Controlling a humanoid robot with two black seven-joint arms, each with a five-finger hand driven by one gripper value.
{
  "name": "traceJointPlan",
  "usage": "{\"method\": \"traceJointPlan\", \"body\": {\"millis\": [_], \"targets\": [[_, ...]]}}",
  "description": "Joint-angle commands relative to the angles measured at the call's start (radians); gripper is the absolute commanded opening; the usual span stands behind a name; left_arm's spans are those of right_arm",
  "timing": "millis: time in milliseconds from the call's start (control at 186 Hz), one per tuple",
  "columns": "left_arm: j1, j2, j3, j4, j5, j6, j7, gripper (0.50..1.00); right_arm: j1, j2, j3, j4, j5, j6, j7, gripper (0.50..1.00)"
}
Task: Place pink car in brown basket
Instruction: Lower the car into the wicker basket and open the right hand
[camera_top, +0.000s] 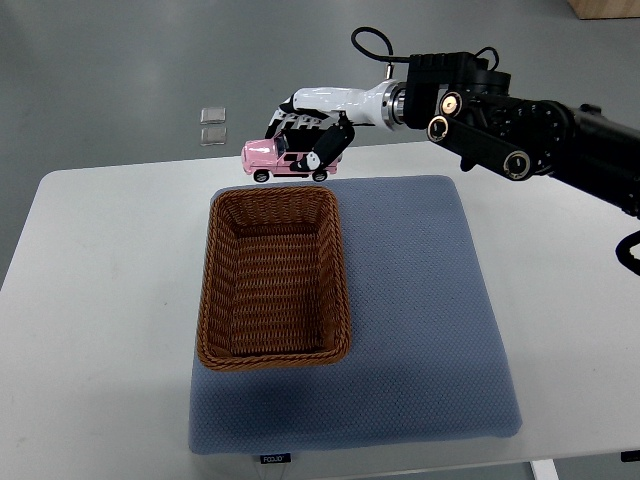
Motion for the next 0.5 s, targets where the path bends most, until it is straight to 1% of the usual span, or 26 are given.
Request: {"method": "traceJointPlan", "body": {"millis": [0,145,215,495], "targets": [[0.000,0.000,-0.002,0.001,0.000,0.000,0.000,1.000,-0.040,0.054,-0.009,0.000,-0.009,-0.025,-0.002,0.500],[0.000,0.000,-0.002,0.001,0.000,0.000,0.000,1.000,-0.087,0.103,-0.027,-0.001,-0.020,-0.056,-0.007,0.500],[0.000,0.000,-0.002,0.001,0.000,0.000,0.000,1.000,-0.112,0.104,-0.033,0.000,-0.026,-0.071,-0.016,0.500],[0.000,0.000,-0.002,-0.001,0.000,0.000,0.000,1.000,-0.176,0.104,-0.065,-0.013,-0.077,-0.132,-0.016,0.500]]}}
